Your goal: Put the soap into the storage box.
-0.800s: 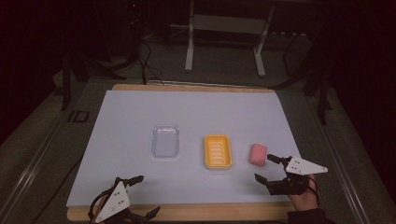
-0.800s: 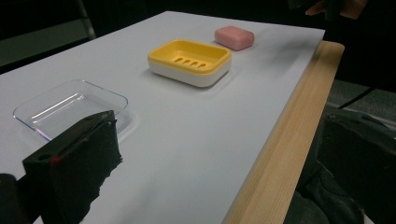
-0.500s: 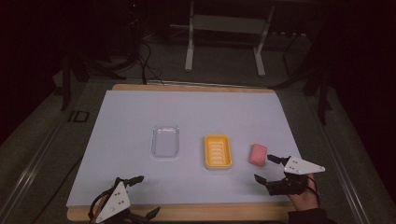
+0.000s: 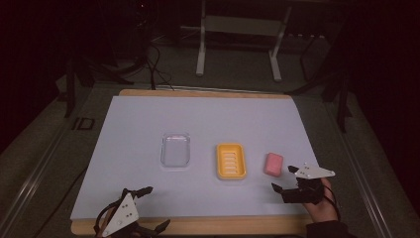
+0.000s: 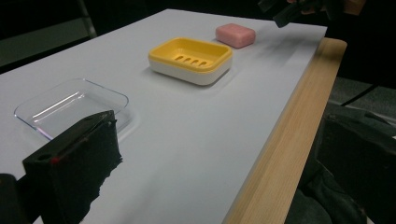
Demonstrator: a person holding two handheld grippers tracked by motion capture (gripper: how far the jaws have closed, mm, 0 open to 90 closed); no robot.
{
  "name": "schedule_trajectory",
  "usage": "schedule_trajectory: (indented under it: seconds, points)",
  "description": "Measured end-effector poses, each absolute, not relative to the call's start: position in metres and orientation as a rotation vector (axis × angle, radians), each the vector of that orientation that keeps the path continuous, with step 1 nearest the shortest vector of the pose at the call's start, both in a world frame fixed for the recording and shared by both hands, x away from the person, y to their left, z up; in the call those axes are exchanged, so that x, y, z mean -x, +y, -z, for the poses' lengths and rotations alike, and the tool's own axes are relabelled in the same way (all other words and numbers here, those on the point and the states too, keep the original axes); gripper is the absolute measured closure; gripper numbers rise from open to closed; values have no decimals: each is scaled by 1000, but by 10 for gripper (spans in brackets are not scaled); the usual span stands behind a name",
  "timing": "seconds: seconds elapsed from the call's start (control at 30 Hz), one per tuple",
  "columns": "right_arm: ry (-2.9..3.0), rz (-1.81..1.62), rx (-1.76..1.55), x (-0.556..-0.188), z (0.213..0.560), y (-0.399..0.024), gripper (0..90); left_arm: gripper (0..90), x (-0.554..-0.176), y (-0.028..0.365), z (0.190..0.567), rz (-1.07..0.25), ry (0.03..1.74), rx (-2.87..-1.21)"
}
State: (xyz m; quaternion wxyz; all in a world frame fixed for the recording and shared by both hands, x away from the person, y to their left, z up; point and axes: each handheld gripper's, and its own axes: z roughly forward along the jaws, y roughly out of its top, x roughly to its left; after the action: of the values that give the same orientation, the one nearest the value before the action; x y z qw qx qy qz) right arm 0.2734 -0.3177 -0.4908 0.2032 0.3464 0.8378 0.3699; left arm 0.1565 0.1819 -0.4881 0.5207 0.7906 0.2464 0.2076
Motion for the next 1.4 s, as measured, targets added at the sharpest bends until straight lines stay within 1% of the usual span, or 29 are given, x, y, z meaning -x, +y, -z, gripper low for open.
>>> schedule_trajectory:
  seconds: [0.23, 0.3, 0.43, 0.6, 0.63, 0.77, 0.83, 0.97, 1.13, 1.27, 1.4]
  points:
    - [2392, -839, -1147, -279, 487, -316, 125, 3, -158, 180, 489, -502, 592, -1908]
    - [2415, -815, -1160, -280, 487, -315, 124, 3, -158, 180, 490, -502, 591, -1909]
    - [2560, -642, -1199, -286, 492, -315, 130, 3, -158, 180, 490, -504, 596, -1906]
    - [2656, -565, -1230, -287, 491, -315, 140, 3, -158, 180, 490, -504, 600, -1908]
    - [2698, -508, -1299, -288, 490, -315, 152, 3, -159, 180, 490, -504, 600, -1909]
    - [2730, -412, -1404, -289, 488, -314, 155, 2, -159, 180, 490, -506, 601, -1908]
    - [2732, -371, -1433, -290, 486, -313, 178, 3, -159, 180, 490, -505, 602, -1907]
    - [2750, -321, -1446, -290, 483, -311, 180, 3, -159, 180, 490, -504, 601, -1908]
    - [2803, -172, -1500, -291, 481, -302, 177, 3, -159, 180, 490, -505, 602, -1907]
    - [2808, -140, -1544, -292, 481, -297, 176, 3, -158, 180, 490, -503, 601, -1906]
    - [2779, -67, -1746, -294, 480, -289, 175, 3, -158, 179, 490, -500, 596, -1907]
